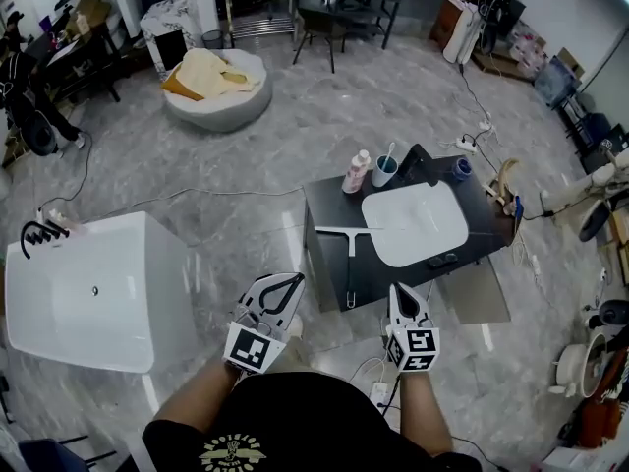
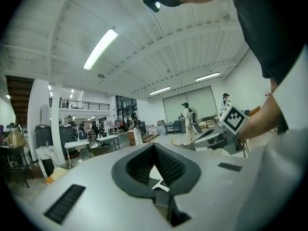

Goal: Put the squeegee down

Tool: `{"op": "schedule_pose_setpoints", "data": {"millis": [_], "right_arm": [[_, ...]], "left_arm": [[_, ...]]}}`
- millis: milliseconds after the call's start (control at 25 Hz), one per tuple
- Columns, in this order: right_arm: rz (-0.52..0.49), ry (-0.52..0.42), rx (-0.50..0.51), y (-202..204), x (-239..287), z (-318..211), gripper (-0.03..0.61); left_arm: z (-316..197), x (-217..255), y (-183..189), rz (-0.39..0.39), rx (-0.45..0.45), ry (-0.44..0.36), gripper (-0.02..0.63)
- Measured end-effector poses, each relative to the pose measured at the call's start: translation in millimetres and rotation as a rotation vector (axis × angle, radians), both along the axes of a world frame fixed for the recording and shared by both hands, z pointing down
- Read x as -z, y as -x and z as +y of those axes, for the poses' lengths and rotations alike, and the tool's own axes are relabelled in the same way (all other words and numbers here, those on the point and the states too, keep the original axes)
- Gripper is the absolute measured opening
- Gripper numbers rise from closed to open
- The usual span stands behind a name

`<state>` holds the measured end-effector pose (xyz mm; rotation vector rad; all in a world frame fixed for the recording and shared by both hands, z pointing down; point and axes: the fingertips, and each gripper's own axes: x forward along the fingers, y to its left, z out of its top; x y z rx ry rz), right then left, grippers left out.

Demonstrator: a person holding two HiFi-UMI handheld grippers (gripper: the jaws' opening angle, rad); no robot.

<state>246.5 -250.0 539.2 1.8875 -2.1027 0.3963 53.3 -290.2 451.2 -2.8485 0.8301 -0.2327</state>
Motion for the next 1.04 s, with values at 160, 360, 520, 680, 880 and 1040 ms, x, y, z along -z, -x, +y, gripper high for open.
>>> {"op": "schedule_pose_setpoints", "data": {"millis": [160, 360, 520, 680, 880, 1040], "right_arm": [[0.019, -0.076, 0.035, 12.7, 51.7, 27.0, 0.026], [0.045, -0.140, 0.061, 24.0, 92.6, 62.7, 0.026], [0.040, -0.156, 0.076, 28.8, 103.0, 88.6, 0.026], [0.032, -0.173, 0.100, 32.3, 108.8, 106.4, 0.026], [0.019, -0.186, 0.144, 38.0, 112.4, 121.3, 0.026], [0.009, -0.190, 0.172, 41.8, 115.0, 132.8, 0.026]], "left_arm": [[28.3, 11.3, -5.5, -0.031, -0.009, -0.059, 0.021], [70.3, 22.7, -16.1, 0.043, -0.079, 0.018, 0.021], [101.4, 24.1, -19.2, 0.034, -0.104, 0.051, 0.021], [120.3, 29.6, -19.7, 0.034, -0.081, 0.013, 0.021], [138.9, 36.1, -21.0, 0.031, -0.063, -0.021, 0.021], [156.3, 36.4, -26.7, 0.011, -0.075, -0.044, 0.021]]}}
